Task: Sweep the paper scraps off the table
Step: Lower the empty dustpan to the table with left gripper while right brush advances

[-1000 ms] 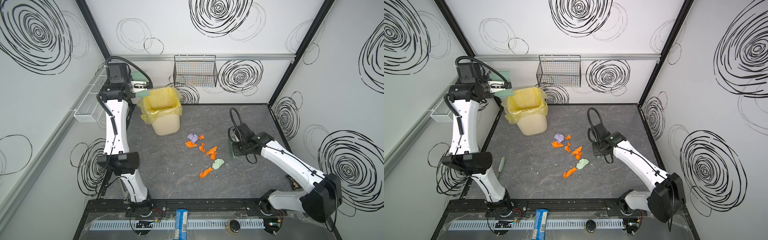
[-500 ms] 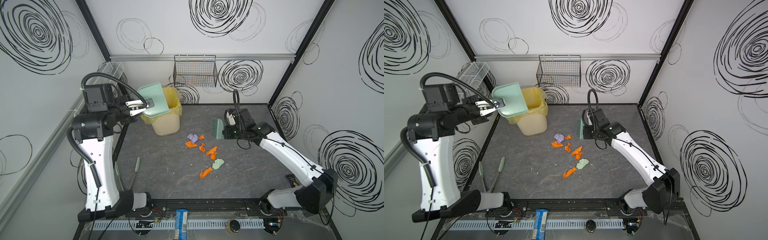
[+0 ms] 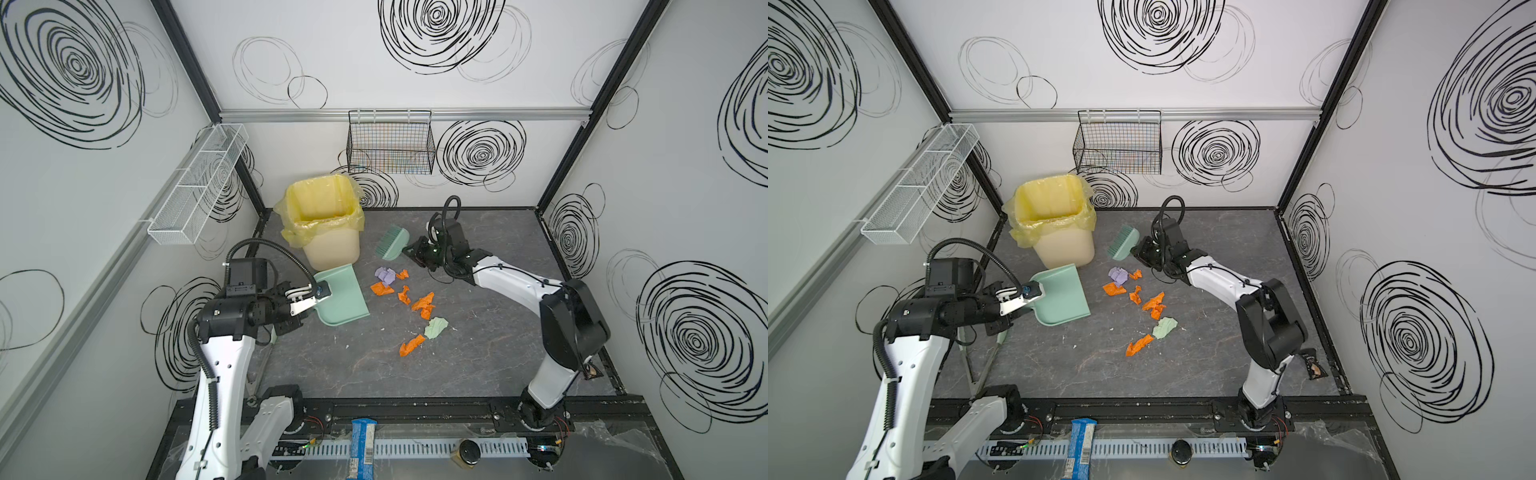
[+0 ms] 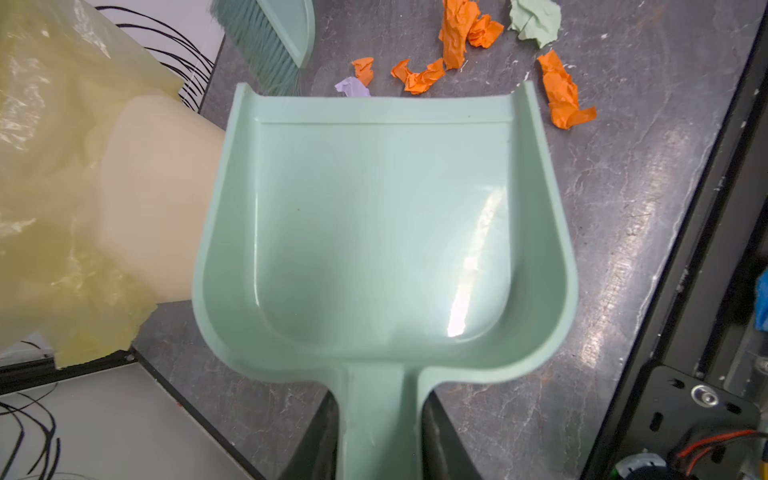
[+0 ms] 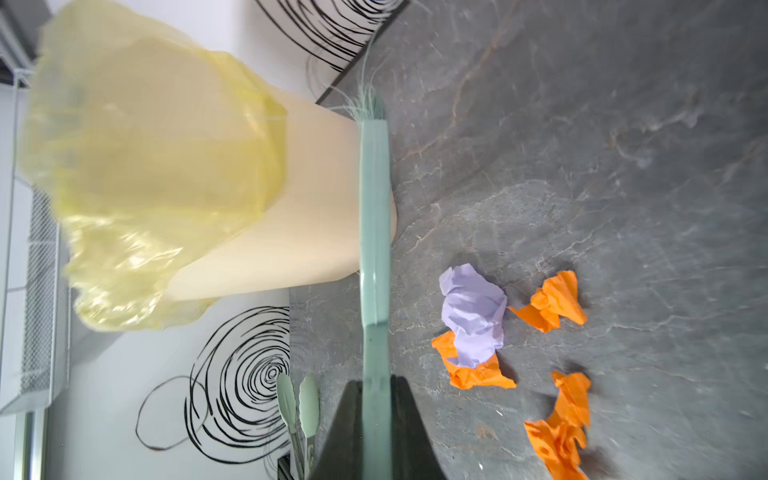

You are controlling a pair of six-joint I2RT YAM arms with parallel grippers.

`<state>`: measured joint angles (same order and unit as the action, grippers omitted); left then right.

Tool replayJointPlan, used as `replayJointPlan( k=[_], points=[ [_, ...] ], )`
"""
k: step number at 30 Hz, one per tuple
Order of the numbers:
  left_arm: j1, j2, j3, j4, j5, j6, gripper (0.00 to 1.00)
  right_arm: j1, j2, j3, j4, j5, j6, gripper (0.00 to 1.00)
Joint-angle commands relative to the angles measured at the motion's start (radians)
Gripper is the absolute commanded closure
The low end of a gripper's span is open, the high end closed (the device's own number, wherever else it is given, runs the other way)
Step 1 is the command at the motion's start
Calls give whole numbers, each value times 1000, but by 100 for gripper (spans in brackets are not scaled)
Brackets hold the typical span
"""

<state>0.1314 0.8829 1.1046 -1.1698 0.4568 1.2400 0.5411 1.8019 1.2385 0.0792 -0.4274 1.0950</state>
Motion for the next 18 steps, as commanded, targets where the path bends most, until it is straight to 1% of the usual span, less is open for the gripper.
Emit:
replayJointPlan(
  k=[1, 4, 8, 12, 18],
  points=[
    [-1, -31, -62, 61, 55, -32, 100, 6, 38, 3, 182, 11, 159, 100],
    [-1, -40, -110, 73, 70, -44, 100, 12, 98, -5, 229, 9, 197, 100],
    [1, -42, -146, 90, 85, -51, 100, 35, 113, -35, 222, 19, 186, 100],
    [1, -33, -171, 118, 84, -52, 100, 38, 71, -152, 262, 6, 187, 100],
    [1, -2, -175, 142, 103, -61, 100, 39, -33, -327, 288, -14, 171, 100]
  ],
)
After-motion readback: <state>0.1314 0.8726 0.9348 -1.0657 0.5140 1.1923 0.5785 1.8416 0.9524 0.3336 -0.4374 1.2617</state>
